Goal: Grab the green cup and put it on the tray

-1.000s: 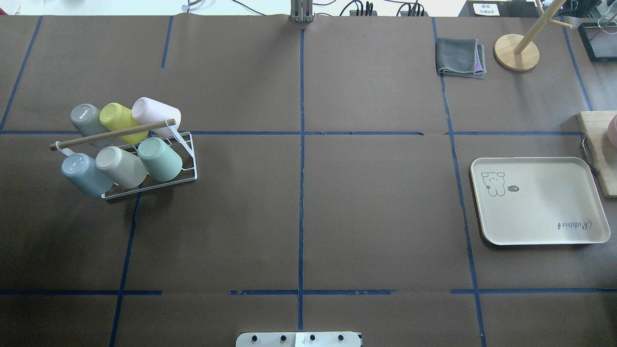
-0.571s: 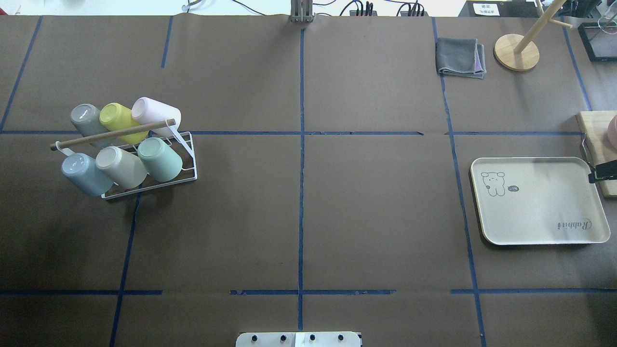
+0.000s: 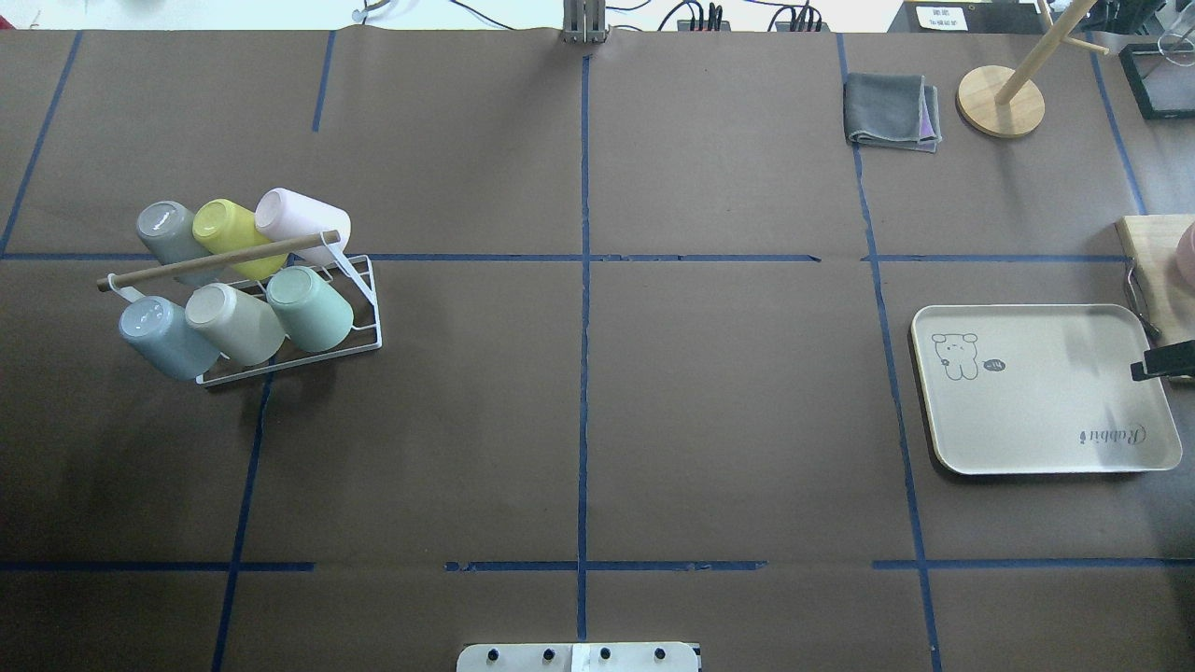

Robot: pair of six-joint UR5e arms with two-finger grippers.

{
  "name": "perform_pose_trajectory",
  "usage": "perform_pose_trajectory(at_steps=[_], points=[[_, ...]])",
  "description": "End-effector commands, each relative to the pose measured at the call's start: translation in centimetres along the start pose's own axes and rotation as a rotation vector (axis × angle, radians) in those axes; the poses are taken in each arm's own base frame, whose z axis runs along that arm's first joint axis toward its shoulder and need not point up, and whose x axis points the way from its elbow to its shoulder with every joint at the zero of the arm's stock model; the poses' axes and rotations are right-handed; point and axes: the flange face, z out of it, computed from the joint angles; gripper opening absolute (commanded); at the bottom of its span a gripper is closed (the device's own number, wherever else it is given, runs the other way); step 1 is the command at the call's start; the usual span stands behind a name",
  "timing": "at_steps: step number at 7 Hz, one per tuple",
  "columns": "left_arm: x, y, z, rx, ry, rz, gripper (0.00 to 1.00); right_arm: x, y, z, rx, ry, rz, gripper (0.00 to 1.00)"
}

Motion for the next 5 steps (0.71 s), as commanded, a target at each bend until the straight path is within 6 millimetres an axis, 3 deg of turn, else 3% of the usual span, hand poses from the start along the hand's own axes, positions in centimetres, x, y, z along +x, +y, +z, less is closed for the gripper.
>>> perform_pose_trajectory(at_steps=[1,5], points=[[0.1,0.0,-0.1,0.002,0.0,0.002,1.0,1.4,0.8,1.6,-0.027,0.022,0.012,1.0],[0.1,-0.1,-0.1,0.003,-0.001,0.003,1.0,1.2,2.3,2.6,-0.082,0.007,-0.004,1.0]])
